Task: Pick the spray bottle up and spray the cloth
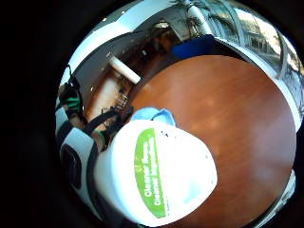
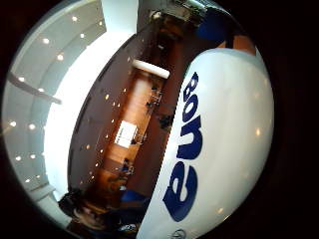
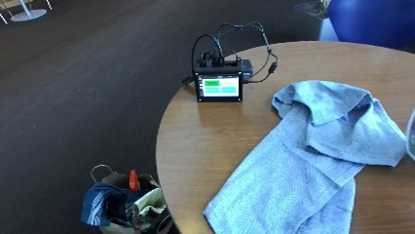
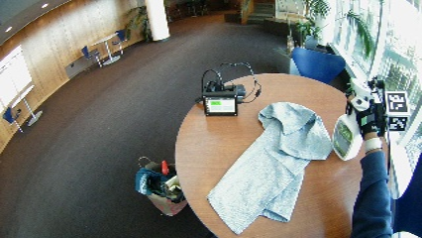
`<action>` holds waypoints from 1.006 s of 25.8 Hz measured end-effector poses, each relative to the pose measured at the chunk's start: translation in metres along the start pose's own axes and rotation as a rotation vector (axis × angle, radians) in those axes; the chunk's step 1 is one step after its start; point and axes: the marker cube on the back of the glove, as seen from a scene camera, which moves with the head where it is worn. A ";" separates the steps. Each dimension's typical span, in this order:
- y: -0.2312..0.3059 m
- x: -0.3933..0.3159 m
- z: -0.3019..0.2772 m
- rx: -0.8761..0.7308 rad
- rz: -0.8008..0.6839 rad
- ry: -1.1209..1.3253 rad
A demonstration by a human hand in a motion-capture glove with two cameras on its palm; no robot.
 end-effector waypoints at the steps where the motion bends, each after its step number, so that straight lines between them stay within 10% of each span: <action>1: 0.009 -0.006 0.003 -0.020 -0.010 0.014; 26: 0.139 -0.105 0.065 -0.589 -0.355 0.472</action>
